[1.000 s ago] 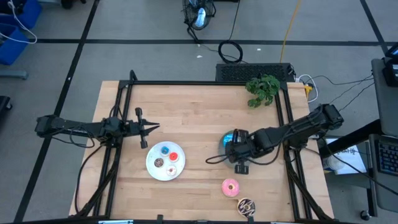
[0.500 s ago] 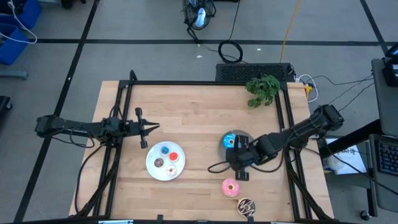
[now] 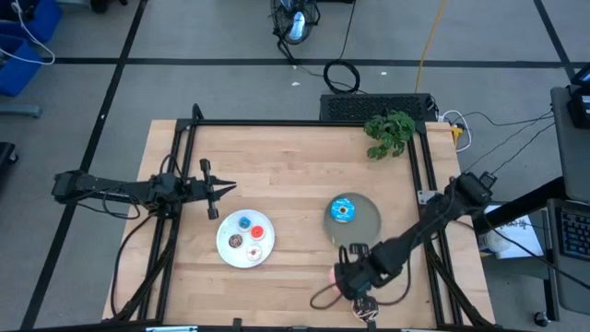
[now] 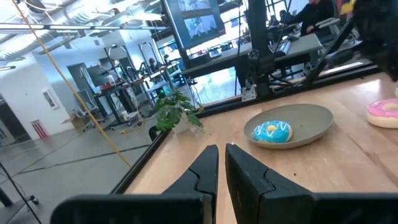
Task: Pick & Place donuts
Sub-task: Put the big brown donut on the gray plate
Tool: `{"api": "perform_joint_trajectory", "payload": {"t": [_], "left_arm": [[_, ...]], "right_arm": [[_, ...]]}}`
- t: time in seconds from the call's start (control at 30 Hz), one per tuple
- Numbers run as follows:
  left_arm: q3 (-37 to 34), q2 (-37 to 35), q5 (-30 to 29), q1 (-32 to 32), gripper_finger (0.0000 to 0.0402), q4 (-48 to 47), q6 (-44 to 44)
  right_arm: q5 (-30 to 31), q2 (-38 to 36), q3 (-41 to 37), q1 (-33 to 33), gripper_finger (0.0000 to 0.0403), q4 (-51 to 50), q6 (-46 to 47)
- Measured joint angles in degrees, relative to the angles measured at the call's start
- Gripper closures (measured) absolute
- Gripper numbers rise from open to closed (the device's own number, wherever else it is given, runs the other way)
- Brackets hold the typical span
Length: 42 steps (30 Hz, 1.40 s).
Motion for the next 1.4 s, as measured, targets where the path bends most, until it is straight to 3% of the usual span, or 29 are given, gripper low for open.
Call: {"api": "perform_joint_trajectory", "payload": {"t": [0.47,0.87,1.0,1.4], "left_arm": [[0.0,0.0,0.0,0.0,0.0364,-1.2,0.2],[0.0,0.0,0.0,0.0,0.0364,-1.4,1.4],[0.0,0.0,0.0,0.0,0.0364,-1.4,1.4],[0.0,0.0,-0.1,0.0,0.0364,-1.4,1.4]], "right_arm": [[0.3,0.0,0.4,8.4,0.0387,2.0,20.1],[4.9,0.0,-2.1,11.4,0.0200,2.7,19.9],[6.8,0.0,-3.2,12.1,0.0157,4.5,18.9],[7.1,5.0,-3.7,12.4,0.0158,5.6,14.1]]}}
